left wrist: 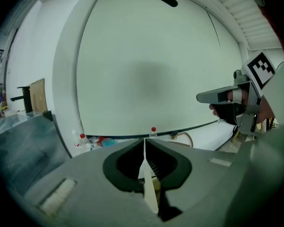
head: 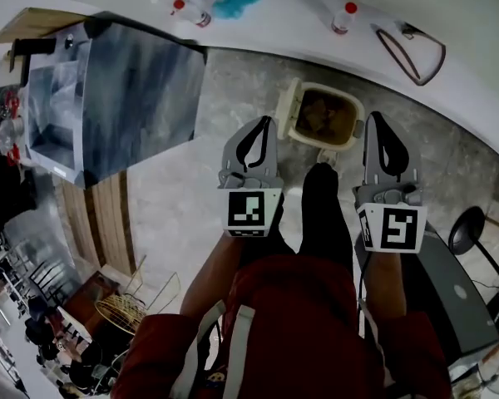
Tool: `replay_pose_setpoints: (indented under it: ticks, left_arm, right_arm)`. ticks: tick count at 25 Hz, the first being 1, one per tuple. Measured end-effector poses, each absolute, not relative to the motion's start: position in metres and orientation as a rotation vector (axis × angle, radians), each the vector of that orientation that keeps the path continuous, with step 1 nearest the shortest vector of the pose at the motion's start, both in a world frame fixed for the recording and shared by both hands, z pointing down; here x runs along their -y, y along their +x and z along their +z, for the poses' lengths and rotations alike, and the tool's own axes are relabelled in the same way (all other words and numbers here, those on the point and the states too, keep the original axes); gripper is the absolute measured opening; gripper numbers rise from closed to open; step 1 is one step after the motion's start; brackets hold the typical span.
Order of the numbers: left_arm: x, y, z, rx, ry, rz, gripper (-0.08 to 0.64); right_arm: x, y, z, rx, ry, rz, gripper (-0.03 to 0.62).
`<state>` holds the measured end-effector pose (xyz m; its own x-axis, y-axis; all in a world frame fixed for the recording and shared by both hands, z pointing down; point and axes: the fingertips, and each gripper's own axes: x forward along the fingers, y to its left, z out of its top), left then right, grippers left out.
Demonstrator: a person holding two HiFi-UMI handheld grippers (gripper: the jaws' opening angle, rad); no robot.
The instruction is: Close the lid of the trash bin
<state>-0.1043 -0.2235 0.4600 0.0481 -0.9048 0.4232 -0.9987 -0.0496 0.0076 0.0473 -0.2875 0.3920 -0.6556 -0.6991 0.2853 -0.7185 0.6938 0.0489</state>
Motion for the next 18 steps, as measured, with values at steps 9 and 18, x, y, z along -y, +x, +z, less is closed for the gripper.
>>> replay_pose_setpoints:
  ticks: [9,18]
  left_arm:
    - [0.208,-0.087,0.555,1.780,1.938,0.580,0.092]
    - [0.203,-0.074,0.630,1.676,1.857,0.670,0.150]
  right_arm:
    - [0.287,0.050,0.451,2.584,1.042,0.171,0.000]
    - [0.285,0.056,0.491,2.549,0.990,0.211,0.000]
